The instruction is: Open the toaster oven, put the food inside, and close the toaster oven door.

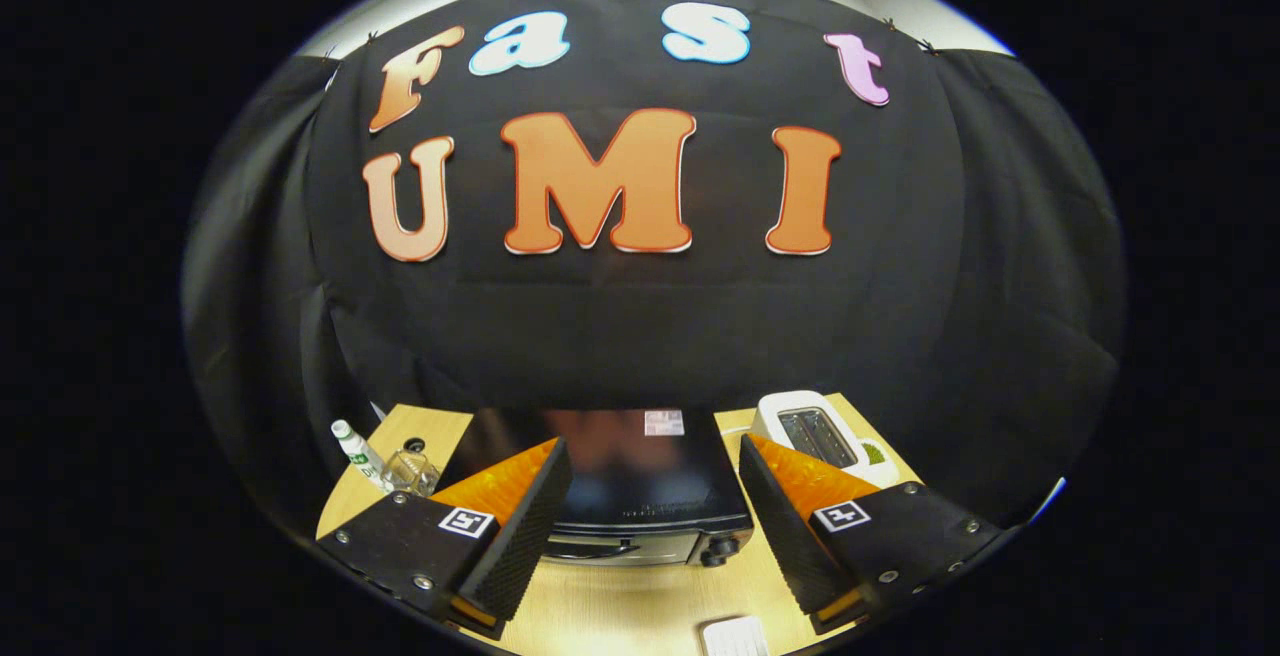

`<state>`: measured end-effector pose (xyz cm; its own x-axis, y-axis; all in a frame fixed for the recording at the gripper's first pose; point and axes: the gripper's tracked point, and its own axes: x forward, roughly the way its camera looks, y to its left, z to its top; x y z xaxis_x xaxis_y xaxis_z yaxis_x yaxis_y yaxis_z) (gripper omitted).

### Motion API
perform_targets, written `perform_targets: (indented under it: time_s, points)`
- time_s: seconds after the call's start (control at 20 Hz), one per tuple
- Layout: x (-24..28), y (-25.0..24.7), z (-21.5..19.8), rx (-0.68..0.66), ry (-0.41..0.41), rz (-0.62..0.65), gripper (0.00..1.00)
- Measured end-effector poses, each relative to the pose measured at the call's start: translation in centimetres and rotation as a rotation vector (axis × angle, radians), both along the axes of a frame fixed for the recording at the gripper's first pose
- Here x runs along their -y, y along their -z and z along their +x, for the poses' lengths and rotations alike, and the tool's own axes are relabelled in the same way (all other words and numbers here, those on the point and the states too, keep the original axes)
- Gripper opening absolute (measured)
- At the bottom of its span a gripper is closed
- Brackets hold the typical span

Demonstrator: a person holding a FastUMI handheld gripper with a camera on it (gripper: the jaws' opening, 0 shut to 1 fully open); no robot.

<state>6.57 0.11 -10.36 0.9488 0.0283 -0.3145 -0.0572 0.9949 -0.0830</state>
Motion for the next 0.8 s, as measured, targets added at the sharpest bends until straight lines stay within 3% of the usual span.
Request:
perform_targets:
  time_s: [0.4, 0.8]
  points:
    - [2.7, -11.1, -3.8, 0.166, -0.011, 0.006, 1.0]
    - [8.0, -14.4, -6.2, 0.244, 0.092, 0.014, 1.0]
